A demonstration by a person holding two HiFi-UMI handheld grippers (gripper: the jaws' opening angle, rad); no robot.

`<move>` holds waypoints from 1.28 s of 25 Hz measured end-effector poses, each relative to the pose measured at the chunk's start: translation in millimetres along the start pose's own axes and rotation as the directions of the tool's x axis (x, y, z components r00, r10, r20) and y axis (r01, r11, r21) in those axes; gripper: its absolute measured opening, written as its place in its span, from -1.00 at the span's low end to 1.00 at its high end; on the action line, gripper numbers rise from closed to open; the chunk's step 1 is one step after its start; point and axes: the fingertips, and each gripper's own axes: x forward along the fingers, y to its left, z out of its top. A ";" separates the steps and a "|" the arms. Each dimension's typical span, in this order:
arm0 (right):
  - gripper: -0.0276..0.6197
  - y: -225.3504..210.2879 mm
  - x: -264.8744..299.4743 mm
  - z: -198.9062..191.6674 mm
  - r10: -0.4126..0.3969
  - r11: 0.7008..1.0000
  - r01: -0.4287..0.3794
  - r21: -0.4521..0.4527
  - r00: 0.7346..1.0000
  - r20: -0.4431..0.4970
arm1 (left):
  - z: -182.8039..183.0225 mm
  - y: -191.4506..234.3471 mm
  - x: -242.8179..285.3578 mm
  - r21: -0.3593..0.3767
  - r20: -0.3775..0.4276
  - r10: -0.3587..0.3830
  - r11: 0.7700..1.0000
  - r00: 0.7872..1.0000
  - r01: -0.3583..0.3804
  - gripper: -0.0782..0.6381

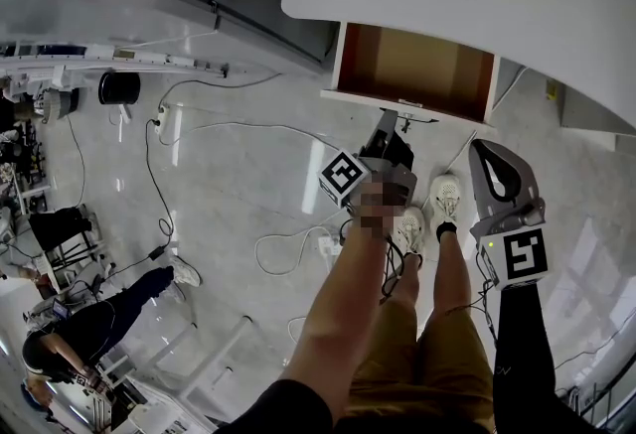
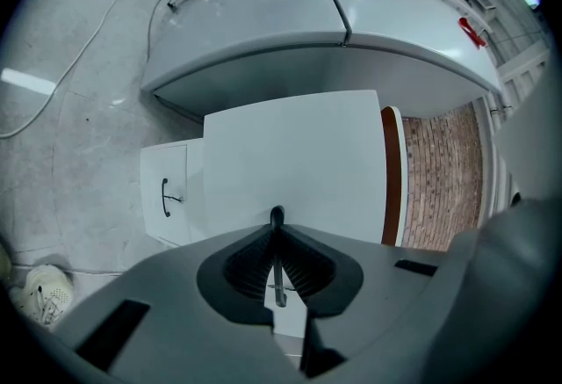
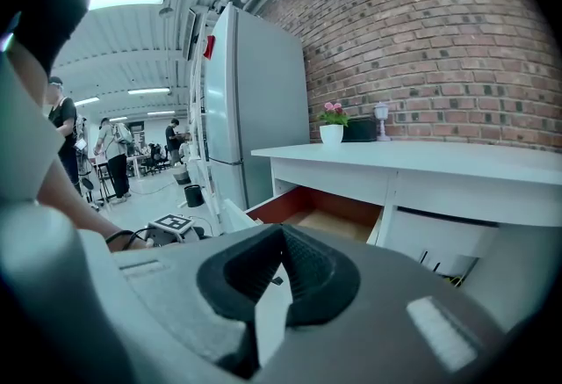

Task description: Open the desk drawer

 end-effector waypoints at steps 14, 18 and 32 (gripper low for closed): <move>-0.91 9.1 -12.5 5.3 -0.018 1.000 0.018 -0.010 1.000 -0.006 | -1.1 2.2 -17.6 0.004 -0.007 0.027 1.000 1.000 -0.027 -0.71; -0.91 14.2 -15.3 6.3 -0.024 1.000 0.024 -0.018 1.000 -0.004 | -2.2 6.4 -24.7 -0.005 -0.007 0.036 0.999 0.999 -0.036 -0.70; -0.91 25.2 -37.3 1.1 -0.092 0.996 0.092 0.000 0.996 -0.008 | -7.3 10.4 -38.1 -0.004 -0.039 0.045 0.999 0.998 -0.045 -0.70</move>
